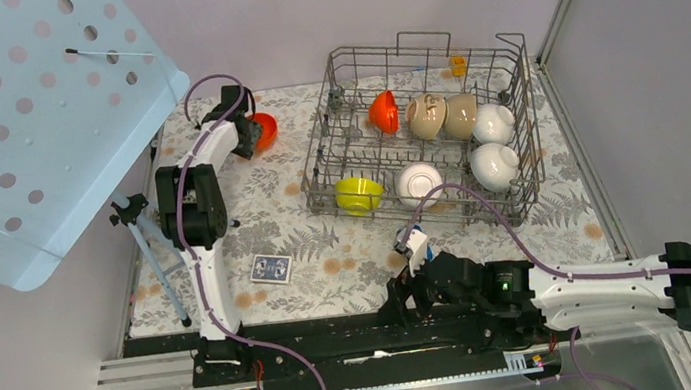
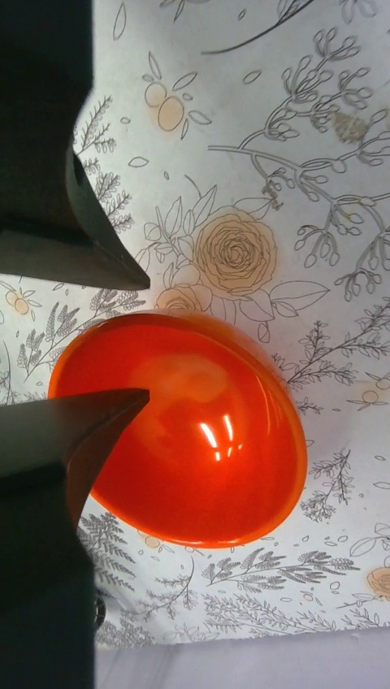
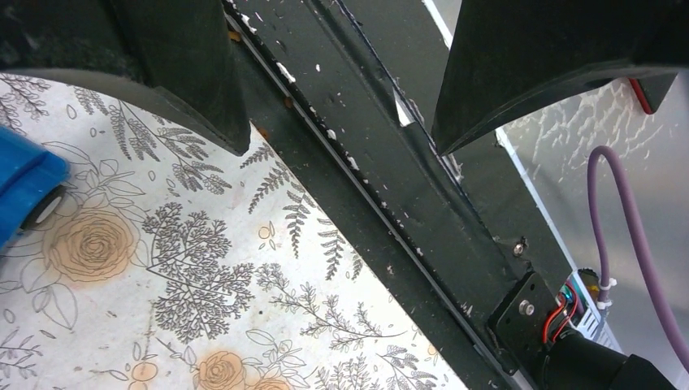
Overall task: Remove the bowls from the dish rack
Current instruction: Place the bowl at the center of the board, then pick up the bowl from the dish rack.
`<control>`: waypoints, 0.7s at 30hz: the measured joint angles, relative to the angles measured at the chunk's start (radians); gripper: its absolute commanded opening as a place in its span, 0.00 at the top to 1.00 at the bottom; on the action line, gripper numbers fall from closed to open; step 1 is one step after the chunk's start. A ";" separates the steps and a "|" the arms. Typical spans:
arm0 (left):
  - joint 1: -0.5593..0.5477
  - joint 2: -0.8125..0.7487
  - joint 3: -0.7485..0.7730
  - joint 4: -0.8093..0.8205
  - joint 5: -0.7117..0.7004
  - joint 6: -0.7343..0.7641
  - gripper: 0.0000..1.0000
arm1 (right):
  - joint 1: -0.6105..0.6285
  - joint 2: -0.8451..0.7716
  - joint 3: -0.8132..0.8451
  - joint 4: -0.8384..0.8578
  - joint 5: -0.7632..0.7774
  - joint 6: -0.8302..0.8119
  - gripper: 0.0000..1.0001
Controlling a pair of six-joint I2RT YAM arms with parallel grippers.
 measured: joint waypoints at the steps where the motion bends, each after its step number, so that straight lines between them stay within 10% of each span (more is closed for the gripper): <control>1: 0.000 -0.002 -0.007 0.007 0.008 0.003 0.40 | 0.000 -0.006 0.000 -0.006 0.006 -0.003 0.10; 21: -0.056 -0.350 -0.164 0.135 0.245 0.076 0.01 | 0.000 -0.051 0.034 -0.063 0.021 -0.025 0.09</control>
